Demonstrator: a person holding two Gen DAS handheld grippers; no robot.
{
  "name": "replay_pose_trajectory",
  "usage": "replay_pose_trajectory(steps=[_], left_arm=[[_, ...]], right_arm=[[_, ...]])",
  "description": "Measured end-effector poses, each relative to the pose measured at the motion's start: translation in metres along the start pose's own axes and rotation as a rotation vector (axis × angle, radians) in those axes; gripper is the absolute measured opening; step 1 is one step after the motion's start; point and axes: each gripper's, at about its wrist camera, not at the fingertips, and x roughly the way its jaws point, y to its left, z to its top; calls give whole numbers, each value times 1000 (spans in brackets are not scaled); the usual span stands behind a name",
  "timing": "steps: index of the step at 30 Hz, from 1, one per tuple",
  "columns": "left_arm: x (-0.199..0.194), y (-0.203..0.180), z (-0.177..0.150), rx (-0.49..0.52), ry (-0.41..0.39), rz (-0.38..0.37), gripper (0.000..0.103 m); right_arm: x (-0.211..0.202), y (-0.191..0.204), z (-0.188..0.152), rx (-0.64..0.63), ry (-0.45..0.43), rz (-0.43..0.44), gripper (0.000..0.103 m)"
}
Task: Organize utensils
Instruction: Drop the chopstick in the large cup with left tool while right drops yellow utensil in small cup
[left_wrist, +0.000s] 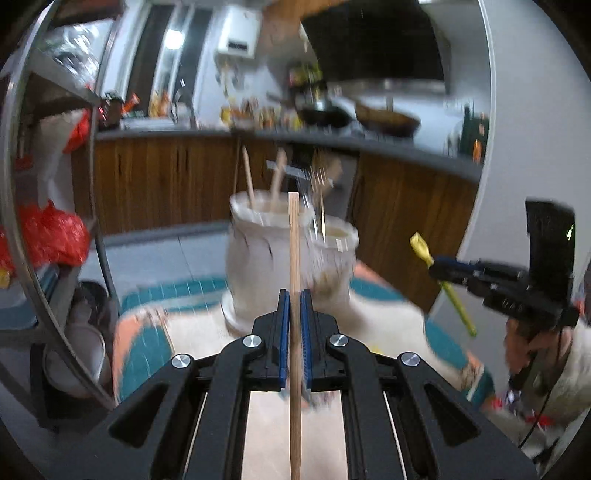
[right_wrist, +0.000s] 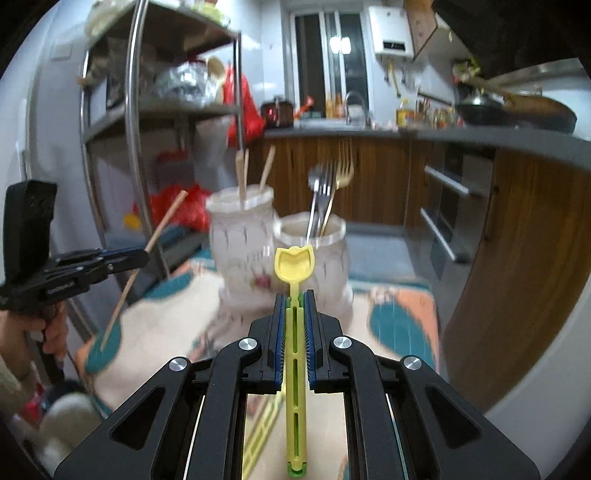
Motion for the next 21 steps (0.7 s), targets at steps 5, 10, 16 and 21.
replay_pose_trajectory(steps=[5, 10, 16, 21], left_arm=[[11, 12, 41, -70, -108, -28, 6], [29, 20, 82, -98, -195, -24, 6], [64, 20, 123, -101, -272, -2, 6], [93, 15, 137, -84, -305, 33, 6]], right_arm=[[13, -13, 38, 63, -101, 5, 11], [35, -26, 75, 119, -168, 27, 11], [64, -40, 100, 194, -244, 55, 11], [95, -52, 105, 274, -276, 94, 11]])
